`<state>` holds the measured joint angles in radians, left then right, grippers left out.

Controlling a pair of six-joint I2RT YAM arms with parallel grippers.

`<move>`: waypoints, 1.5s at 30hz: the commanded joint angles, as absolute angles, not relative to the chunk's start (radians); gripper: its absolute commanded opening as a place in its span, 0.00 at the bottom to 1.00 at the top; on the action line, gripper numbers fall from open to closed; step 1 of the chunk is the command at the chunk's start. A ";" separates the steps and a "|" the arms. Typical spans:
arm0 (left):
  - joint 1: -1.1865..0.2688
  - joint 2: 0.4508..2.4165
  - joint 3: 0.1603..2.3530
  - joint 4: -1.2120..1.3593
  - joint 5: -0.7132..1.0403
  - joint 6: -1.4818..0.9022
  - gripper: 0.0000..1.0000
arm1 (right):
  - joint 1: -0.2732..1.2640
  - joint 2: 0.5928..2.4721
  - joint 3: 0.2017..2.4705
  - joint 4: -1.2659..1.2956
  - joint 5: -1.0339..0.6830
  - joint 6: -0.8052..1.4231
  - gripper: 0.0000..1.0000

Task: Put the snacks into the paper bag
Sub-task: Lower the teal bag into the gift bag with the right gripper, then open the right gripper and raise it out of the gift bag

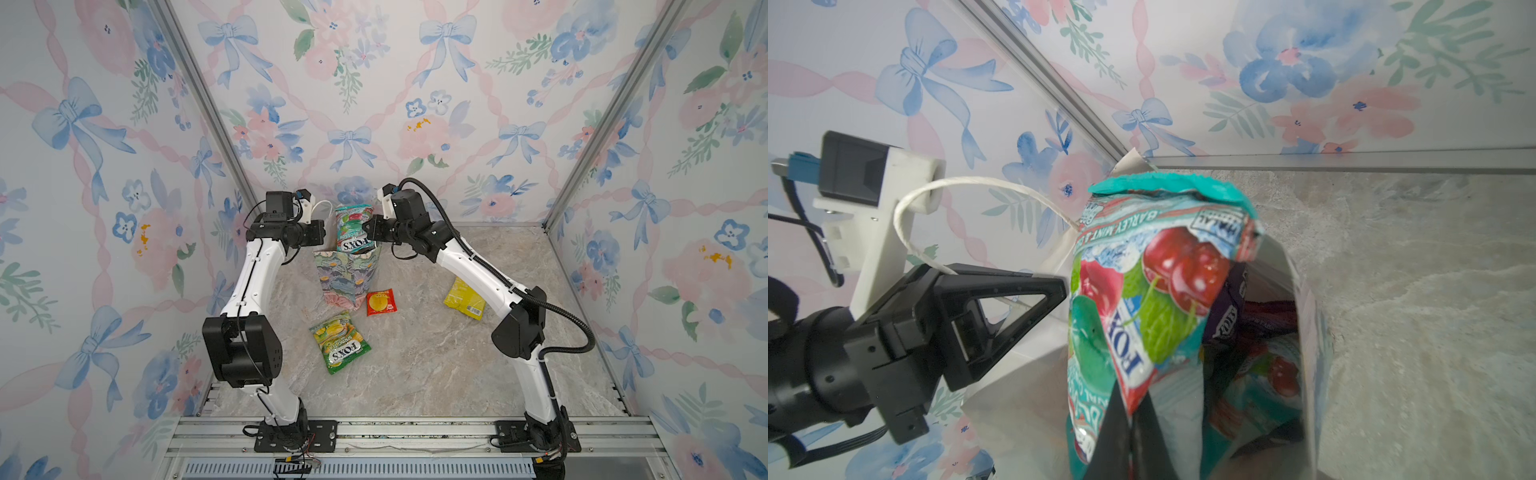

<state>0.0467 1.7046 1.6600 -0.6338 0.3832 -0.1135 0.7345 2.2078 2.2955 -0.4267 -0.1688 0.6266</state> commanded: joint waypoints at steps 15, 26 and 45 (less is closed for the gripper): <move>0.057 1.707 1.647 -0.644 0.394 -0.106 0.00 | 0.764 2.140 2.317 -0.440 -0.148 0.574 0.65; 0.061 1.706 1.647 -0.644 0.394 -0.105 0.00 | 0.796 2.084 2.417 -0.550 -0.063 0.354 0.83; 0.060 1.713 1.647 -0.644 0.394 -0.107 0.00 | 0.837 2.234 2.626 -0.770 0.013 0.226 0.52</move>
<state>0.0532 1.7046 1.6596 -0.6338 0.3832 -0.1135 0.8268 2.2414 2.6385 -0.7303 -0.0021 0.2447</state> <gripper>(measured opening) 0.048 0.521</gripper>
